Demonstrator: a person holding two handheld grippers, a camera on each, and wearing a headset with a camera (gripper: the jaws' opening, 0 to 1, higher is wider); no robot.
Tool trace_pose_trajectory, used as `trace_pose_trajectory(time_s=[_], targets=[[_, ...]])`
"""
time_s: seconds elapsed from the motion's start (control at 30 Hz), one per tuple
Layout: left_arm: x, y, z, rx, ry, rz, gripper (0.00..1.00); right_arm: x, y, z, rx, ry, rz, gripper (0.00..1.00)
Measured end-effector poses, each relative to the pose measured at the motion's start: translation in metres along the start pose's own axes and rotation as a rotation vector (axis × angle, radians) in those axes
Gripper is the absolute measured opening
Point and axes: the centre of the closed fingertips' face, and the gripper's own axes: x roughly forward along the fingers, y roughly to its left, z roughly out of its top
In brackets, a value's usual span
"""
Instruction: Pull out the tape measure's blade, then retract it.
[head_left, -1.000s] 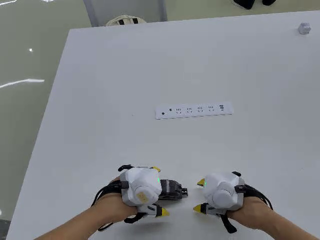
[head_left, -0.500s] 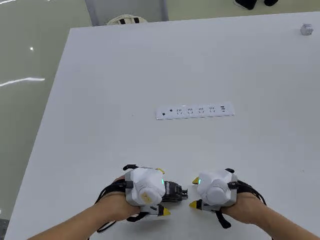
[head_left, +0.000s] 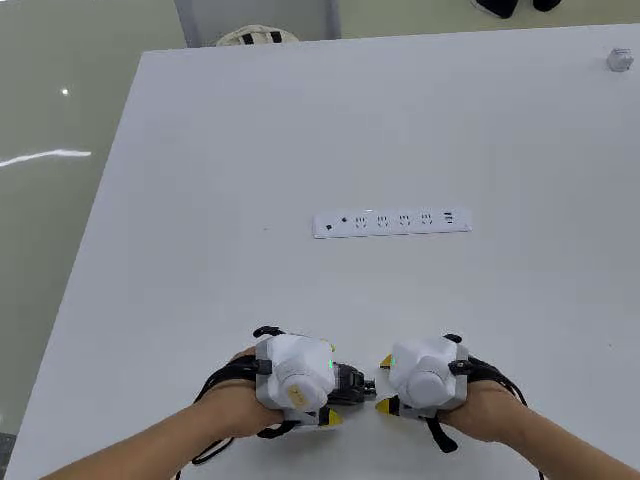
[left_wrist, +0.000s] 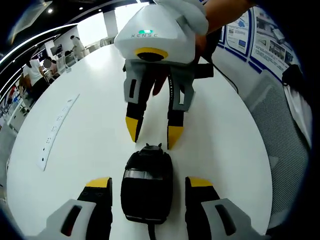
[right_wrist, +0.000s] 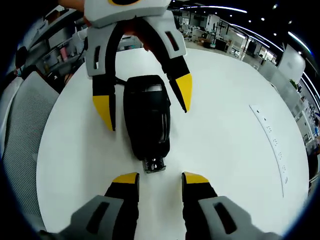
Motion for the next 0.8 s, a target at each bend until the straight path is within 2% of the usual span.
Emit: trace_pose_trajectory(time_s=[0.33,0.8], targets=[[0.0029,-0.0004,-0.0015,0.009,0.008,-0.016,0.52,0.0046,0.0043,0.0043,-0.052,-0.002,0.044,0.32],[0.0094,0.0004,0.0011,0.027,0.012,-0.03,0.46,0.0089,0.006,0.0091,-0.086,-0.004,0.092,0.27]])
